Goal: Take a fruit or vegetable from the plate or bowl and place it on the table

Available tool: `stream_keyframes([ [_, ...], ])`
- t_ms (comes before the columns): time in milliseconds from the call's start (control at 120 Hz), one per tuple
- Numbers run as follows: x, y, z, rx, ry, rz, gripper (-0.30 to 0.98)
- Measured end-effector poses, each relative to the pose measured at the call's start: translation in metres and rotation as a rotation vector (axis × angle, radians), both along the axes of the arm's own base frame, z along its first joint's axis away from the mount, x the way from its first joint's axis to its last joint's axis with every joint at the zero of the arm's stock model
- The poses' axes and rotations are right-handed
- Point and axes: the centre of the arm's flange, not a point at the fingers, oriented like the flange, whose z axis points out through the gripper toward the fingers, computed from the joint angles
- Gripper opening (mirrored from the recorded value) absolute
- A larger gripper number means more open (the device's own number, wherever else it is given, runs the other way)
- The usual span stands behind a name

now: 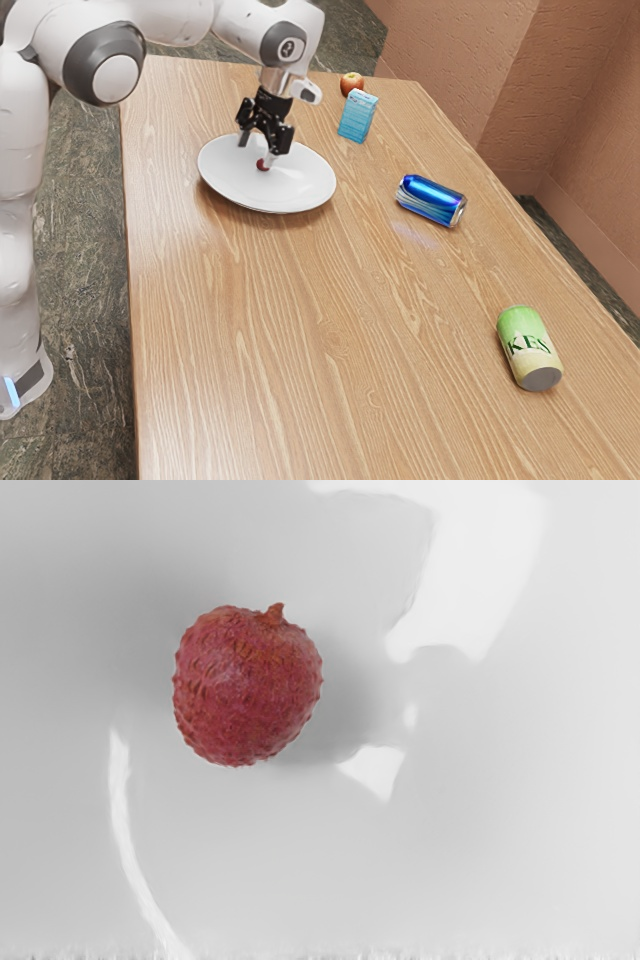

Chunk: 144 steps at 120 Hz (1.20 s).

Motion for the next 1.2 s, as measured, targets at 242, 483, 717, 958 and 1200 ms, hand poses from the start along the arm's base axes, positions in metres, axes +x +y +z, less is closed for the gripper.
stream_keyframes([
  [242,-0.011,-0.028,0.009,-0.031,-0.023,-0.042,0.69],
  [483,-0.003,-0.044,0.003,-0.027,-0.025,-0.076,0.69],
  [717,0.002,-0.028,0.007,0.037,-0.081,-0.069,0.69],
  [958,0.006,-0.015,0.002,0.067,-0.110,-0.051,0.69],
  [1200,0.002,0.005,0.001,0.090,-0.127,-0.019,0.68],
])
